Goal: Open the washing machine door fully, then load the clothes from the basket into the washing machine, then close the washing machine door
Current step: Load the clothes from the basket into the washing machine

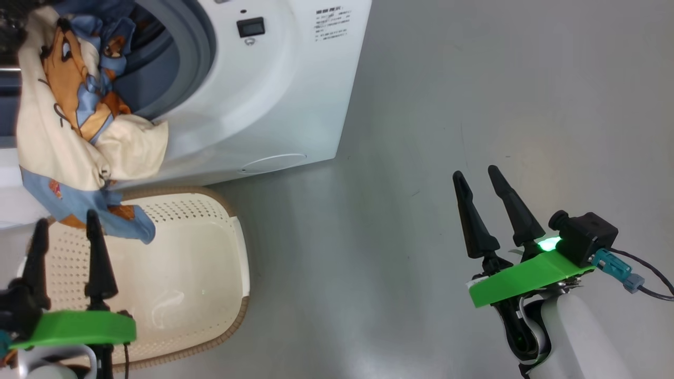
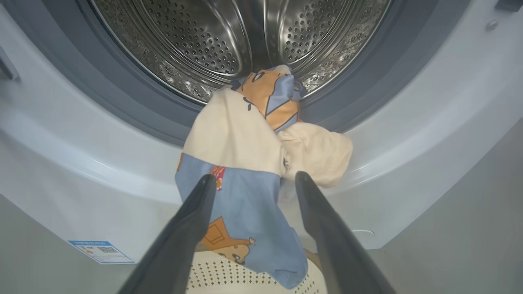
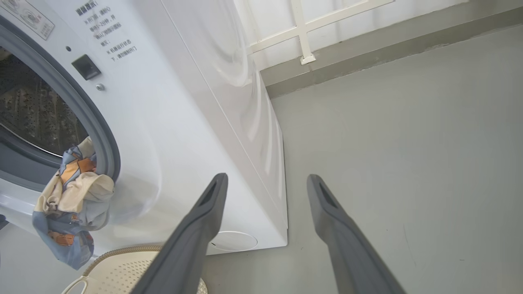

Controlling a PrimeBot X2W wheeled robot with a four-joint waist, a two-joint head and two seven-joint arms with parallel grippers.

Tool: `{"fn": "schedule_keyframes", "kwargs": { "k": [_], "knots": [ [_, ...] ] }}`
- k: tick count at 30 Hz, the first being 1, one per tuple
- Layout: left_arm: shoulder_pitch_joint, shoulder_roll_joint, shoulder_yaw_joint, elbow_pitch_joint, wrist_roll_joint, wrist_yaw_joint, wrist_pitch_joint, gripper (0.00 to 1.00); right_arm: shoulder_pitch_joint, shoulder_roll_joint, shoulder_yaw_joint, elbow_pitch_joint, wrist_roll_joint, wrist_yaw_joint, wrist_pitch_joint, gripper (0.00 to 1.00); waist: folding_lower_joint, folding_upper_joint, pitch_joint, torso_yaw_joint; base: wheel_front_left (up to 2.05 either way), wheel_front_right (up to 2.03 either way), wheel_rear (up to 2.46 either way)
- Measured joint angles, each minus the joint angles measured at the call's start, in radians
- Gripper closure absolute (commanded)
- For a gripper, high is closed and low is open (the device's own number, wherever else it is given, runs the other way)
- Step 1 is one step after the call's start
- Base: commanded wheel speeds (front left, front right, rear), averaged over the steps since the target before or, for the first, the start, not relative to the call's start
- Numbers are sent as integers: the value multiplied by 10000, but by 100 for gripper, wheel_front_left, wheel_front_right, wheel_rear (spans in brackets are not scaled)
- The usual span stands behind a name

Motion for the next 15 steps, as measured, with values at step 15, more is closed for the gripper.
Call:
{"fn": "schedule_keyframes", "kwargs": {
  "k": [15],
  "knots": [
    [140,-221,102,132,222,-100,0,0,173,-75,6,0,-257,0,0,0,0,0,-121,0,0,0,0]
  ]
}}
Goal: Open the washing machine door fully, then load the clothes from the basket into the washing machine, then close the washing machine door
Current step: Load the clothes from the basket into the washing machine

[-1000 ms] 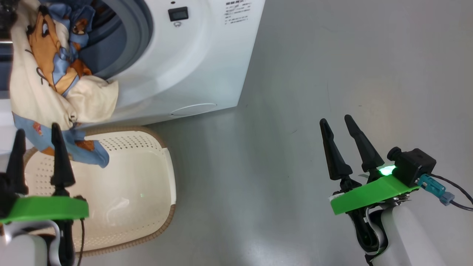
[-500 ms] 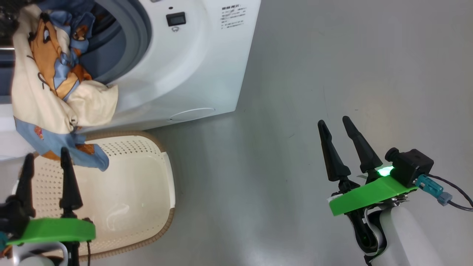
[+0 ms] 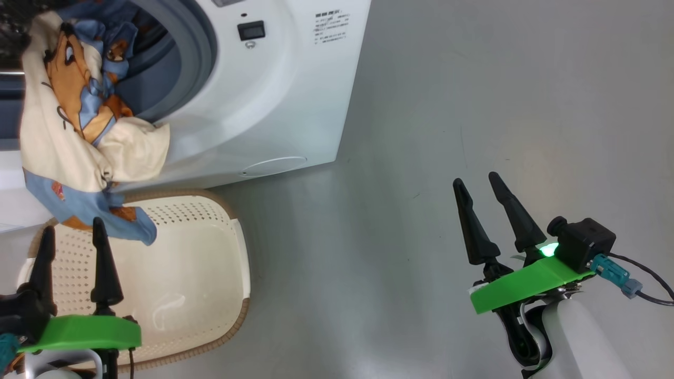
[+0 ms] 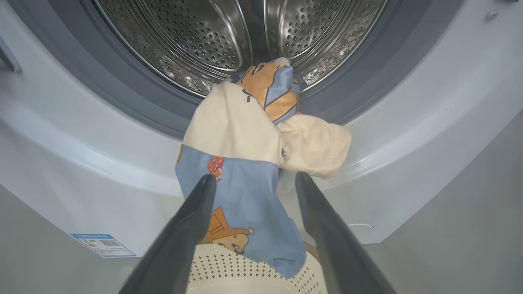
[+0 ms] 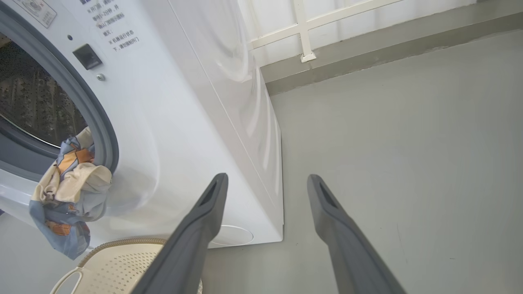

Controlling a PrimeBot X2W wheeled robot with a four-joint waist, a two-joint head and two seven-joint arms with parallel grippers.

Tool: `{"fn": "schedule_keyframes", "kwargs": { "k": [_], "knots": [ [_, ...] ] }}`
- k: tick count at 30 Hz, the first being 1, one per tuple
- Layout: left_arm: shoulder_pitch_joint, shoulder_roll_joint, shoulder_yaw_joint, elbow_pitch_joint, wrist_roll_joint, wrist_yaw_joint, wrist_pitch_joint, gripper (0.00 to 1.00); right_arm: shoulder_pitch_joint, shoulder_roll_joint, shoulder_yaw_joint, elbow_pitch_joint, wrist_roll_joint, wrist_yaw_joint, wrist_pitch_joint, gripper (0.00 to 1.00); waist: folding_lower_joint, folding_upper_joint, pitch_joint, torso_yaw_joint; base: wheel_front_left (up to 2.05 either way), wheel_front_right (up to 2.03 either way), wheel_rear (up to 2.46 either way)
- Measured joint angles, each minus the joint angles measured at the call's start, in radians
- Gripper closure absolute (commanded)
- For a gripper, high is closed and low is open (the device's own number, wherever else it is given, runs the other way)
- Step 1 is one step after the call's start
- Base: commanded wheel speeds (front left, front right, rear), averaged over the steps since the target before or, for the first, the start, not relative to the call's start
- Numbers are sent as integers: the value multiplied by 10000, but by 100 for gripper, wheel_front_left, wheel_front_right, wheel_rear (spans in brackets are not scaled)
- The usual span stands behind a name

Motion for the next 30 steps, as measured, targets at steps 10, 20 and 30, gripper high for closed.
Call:
{"fn": "schedule_keyframes", "kwargs": {
  "k": [10,20,30],
  "knots": [
    [-20,-144,100,59,148,-88,0,0,0,-38,-46,2,-493,0,0,0,0,0,58,46,0,0,0],
    [-76,-247,222,144,311,-188,0,0,-2,-40,-173,56,-1197,0,0,0,0,0,111,64,0,0,0],
    [-87,-341,263,146,468,-276,0,0,-2,-25,-224,92,-1419,0,0,0,0,0,129,92,0,0,0]
  ]
}}
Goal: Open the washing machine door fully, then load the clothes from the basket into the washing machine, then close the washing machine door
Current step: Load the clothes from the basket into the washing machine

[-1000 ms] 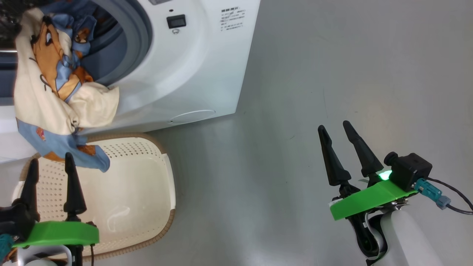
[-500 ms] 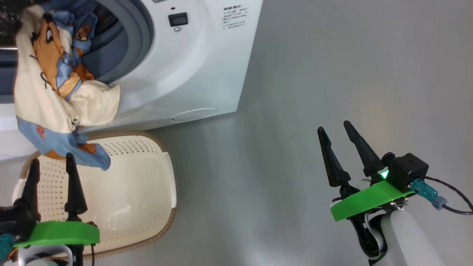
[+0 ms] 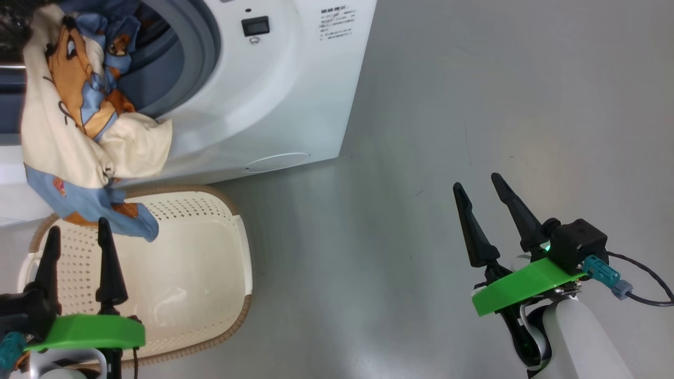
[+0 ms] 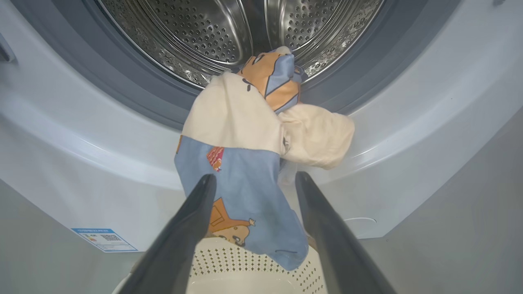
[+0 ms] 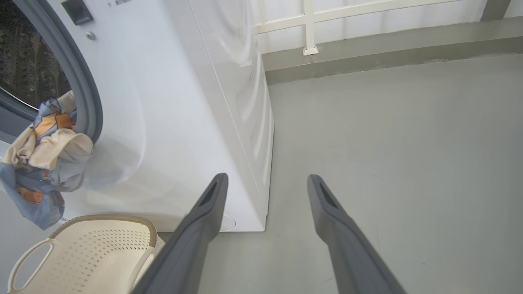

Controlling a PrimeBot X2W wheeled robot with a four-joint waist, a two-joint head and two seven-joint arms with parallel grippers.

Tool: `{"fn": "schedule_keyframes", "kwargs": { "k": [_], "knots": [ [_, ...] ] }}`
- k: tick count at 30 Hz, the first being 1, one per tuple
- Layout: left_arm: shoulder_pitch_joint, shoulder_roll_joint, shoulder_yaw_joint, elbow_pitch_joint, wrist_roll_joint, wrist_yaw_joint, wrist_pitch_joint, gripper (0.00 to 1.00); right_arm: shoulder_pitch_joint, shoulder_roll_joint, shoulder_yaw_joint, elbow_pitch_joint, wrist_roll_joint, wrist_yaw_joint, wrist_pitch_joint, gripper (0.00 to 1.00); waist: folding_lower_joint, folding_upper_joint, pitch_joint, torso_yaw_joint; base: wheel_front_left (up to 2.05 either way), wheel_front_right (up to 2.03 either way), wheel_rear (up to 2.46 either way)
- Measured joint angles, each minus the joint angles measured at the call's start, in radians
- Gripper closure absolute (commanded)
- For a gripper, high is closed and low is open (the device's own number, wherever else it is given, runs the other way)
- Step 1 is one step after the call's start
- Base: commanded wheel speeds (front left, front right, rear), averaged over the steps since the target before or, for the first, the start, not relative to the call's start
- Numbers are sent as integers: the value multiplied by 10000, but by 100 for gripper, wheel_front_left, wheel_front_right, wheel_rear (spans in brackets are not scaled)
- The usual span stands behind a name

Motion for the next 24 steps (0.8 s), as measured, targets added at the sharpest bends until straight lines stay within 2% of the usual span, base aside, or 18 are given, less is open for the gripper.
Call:
{"fn": "schedule_keyframes", "kwargs": {
  "k": [18,24],
  "knots": [
    [-687,-98,180,173,100,-282,0,0,-12,29,-44,-56,-2,0,0,0,0,0,325,21,0,0,0],
    [-1065,-73,59,825,111,-428,278,0,-21,35,-40,-52,6,0,0,0,0,0,416,4,0,0,0]
  ]
}}
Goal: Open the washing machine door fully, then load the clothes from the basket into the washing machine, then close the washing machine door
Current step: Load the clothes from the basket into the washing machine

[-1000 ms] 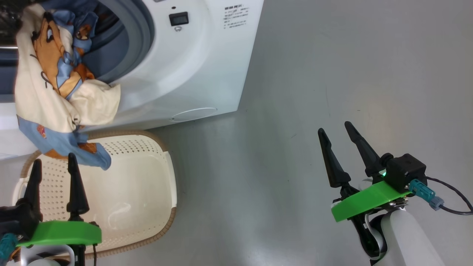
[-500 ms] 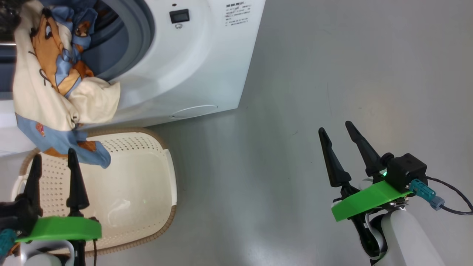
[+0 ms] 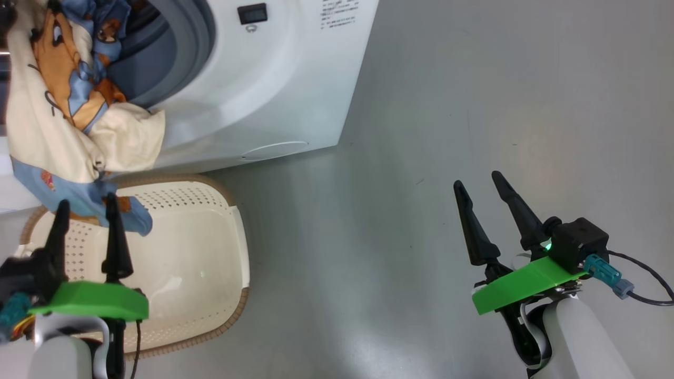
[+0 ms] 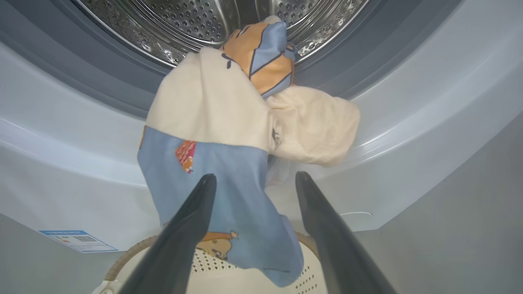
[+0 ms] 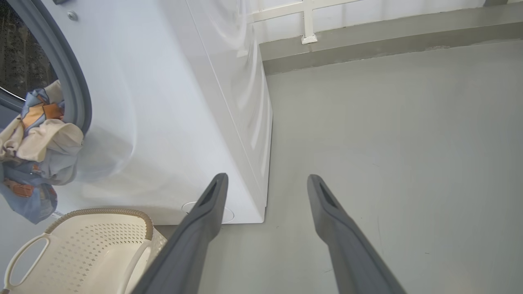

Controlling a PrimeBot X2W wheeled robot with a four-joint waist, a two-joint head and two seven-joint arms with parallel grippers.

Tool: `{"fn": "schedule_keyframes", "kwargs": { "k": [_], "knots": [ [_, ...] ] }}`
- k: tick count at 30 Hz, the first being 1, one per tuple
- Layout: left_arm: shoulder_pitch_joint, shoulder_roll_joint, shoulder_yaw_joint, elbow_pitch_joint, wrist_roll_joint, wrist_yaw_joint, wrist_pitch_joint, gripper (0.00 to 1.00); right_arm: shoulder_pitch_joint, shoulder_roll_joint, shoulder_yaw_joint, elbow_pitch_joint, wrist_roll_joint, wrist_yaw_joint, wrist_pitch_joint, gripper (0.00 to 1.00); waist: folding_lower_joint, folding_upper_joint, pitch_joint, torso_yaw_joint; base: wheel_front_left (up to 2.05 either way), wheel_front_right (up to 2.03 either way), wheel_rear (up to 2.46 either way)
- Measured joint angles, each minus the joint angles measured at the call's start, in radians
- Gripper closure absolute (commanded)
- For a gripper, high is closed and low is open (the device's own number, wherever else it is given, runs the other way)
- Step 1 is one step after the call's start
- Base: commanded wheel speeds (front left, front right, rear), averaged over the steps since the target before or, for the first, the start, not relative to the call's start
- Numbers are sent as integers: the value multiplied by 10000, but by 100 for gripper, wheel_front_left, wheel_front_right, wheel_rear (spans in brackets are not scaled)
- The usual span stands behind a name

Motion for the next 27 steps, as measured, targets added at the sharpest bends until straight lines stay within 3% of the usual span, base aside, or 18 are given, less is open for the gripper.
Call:
{"fn": "schedule_keyframes", "kwargs": {
  "k": [12,26,27],
  "knots": [
    [-921,337,33,989,12,113,786,0,-13,27,44,0,82,0,0,0,0,0,223,-205,0,0,0],
    [-2663,723,84,2585,-234,184,474,0,-244,54,255,-13,355,0,0,0,0,0,816,-542,0,0,0],
    [-2760,746,88,2675,-236,184,395,51,-244,56,270,-13,403,0,0,0,0,0,844,-571,0,0,0]
  ]
}}
